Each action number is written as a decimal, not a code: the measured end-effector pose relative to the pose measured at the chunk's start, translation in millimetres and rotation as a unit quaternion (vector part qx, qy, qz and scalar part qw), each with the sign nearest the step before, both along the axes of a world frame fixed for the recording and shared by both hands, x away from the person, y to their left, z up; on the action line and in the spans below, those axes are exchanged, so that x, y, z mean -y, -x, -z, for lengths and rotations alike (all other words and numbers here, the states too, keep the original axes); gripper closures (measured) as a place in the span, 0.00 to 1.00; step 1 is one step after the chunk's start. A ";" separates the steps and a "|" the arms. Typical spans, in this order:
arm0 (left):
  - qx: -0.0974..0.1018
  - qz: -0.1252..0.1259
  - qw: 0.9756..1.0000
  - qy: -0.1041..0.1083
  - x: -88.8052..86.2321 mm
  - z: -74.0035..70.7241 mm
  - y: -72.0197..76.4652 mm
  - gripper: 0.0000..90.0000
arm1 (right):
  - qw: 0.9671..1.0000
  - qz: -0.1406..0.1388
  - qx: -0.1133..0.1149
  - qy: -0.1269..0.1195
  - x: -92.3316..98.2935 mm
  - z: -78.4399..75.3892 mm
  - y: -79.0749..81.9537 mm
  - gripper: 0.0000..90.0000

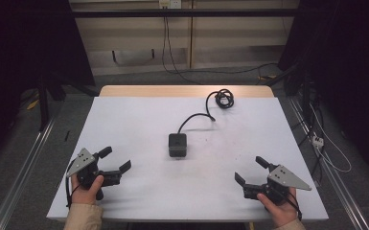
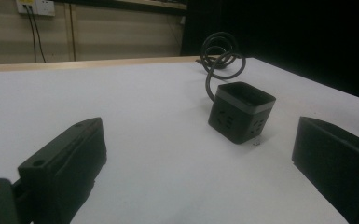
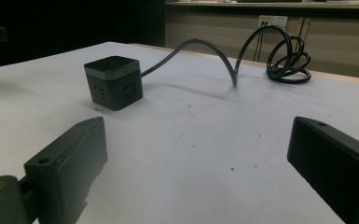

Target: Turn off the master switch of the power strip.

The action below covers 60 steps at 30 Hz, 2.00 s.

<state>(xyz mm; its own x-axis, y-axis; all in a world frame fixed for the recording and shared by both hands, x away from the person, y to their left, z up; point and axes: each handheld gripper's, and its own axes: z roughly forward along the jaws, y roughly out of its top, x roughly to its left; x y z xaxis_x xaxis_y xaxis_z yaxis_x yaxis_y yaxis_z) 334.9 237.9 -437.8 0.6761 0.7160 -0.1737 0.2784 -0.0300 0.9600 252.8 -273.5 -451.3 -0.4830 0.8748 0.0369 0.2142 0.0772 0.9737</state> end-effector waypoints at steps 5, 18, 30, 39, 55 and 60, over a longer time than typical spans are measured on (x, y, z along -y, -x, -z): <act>-0.001 0.004 1.000 0.003 2.5 -0.5 -1.1 0.03 | 1.000 0.002 0.001 0.000 0.6 -0.7 0.3 0.05; -0.005 0.006 1.000 0.005 13.3 -3.6 -11.8 0.03 | 1.000 0.001 0.005 0.002 -0.8 -1.9 -0.5 0.05; -0.009 0.016 1.000 0.000 29.8 -4.6 -22.5 0.03 | 1.000 -0.002 0.006 0.002 -1.3 -2.6 -1.4 0.05; -0.007 0.033 0.999 -0.005 40.7 -5.6 -25.2 0.03 | 1.000 -0.002 0.007 0.004 -2.1 -2.5 -1.6 0.05; -0.008 0.049 0.999 -0.004 56.7 -6.1 -33.1 0.03 | 1.000 -0.006 0.006 0.002 -2.5 -2.6 -2.0 0.05; -0.012 0.053 0.999 -0.003 61.8 -6.1 -35.6 0.03 | 1.000 -0.007 0.006 0.002 -2.7 -2.6 -2.0 0.05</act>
<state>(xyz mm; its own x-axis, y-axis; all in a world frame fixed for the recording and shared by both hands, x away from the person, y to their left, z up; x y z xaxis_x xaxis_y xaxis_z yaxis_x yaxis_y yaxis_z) 370.5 176.1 -431.7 0.7438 0.6418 -0.1867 0.2971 -0.0672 0.9525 254.8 -270.8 -448.6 -0.4957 0.8681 0.0272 0.2019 0.0847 0.9757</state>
